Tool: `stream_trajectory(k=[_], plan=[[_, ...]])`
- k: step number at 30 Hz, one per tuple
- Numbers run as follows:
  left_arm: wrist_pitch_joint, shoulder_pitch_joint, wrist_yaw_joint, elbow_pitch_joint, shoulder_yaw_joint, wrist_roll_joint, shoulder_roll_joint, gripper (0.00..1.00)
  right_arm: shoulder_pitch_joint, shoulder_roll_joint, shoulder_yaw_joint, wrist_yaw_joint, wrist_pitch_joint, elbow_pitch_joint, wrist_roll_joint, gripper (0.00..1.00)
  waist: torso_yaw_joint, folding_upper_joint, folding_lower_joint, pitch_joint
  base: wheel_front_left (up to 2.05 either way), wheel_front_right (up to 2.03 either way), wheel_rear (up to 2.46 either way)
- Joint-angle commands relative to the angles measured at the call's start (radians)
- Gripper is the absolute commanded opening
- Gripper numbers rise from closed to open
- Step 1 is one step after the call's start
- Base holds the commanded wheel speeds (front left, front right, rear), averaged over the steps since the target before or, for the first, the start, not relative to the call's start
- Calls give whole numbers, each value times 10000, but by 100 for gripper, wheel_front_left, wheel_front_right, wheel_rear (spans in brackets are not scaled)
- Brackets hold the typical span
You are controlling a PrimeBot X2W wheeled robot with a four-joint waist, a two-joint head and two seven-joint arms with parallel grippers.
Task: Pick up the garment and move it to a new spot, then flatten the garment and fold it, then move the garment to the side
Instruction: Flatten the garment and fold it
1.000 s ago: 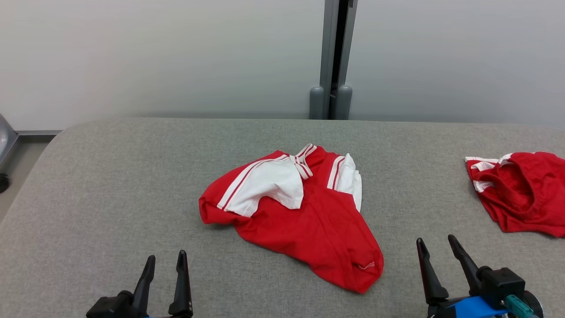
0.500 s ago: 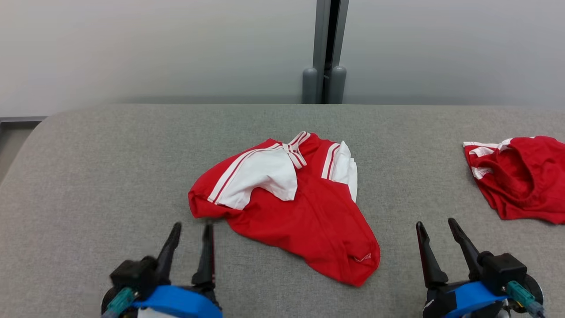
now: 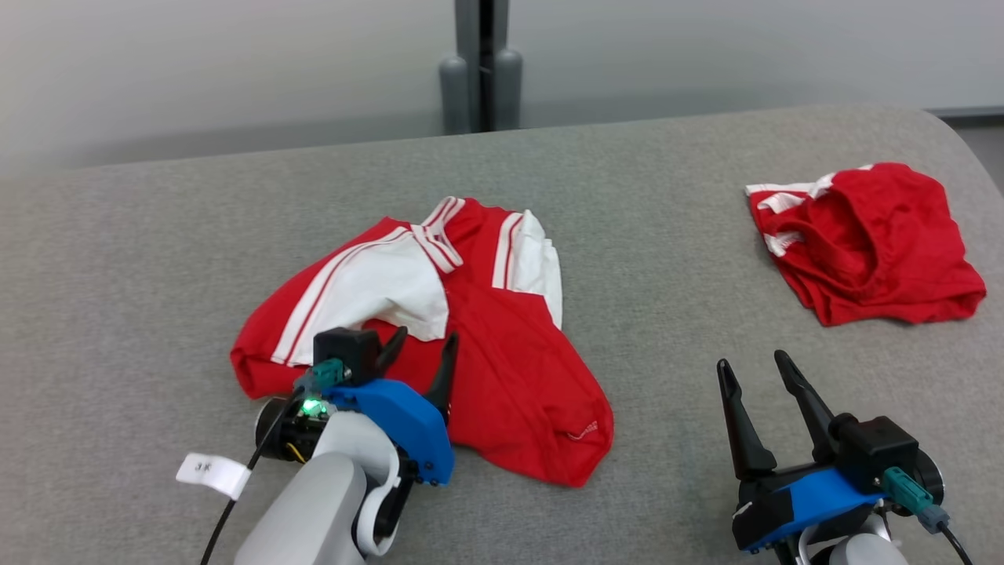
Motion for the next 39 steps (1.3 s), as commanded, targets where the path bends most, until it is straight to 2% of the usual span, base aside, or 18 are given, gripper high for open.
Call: stream_trajectory(k=[1,10,12,15,17,19,26,31,35,39], plan=[[86,-442,122,554,69,-22,-34,100,-144,-14,10,-1,-73,39,22,100,-190,0,-1,115,0,0,0],[24,-1490,775,2391,317,-240,-303,100,-276,-14,7,-2,-144,144,84,100,-601,0,-1,391,0,0,0],[-118,-1624,786,2660,326,-300,-340,89,-280,-16,36,-2,-159,173,104,100,-643,0,-1,397,0,0,0],[-274,-1824,779,3040,279,-310,-375,49,-297,-16,73,-1,-171,229,124,100,-677,0,-1,381,0,0,0],[-434,-1911,801,3250,283,-350,-394,35,-315,-16,91,-2,-185,260,149,100,-686,0,-1,373,0,0,0],[-678,-2032,804,3412,306,-398,-413,0,-329,-16,107,-2,-195,281,168,100,-689,0,-1,374,0,0,0],[-1651,-2381,627,3492,258,-371,-455,0,-264,-16,-60,-2,-209,325,122,100,-549,0,-1,305,0,0,0],[-2359,-2412,515,2681,346,-345,-328,0,-86,-14,-309,-2,-210,357,28,100,-158,0,-1,88,0,0,0],[-2514,-2229,621,1430,620,-461,83,0,-24,-17,-322,-2,-214,382,62,100,212,0,-1,-174,0,0,0],[-2104,-1801,880,-105,1044,-721,766,0,58,-19,-286,-2,-215,428,127,100,516,0,-1,-421,0,0,0]])
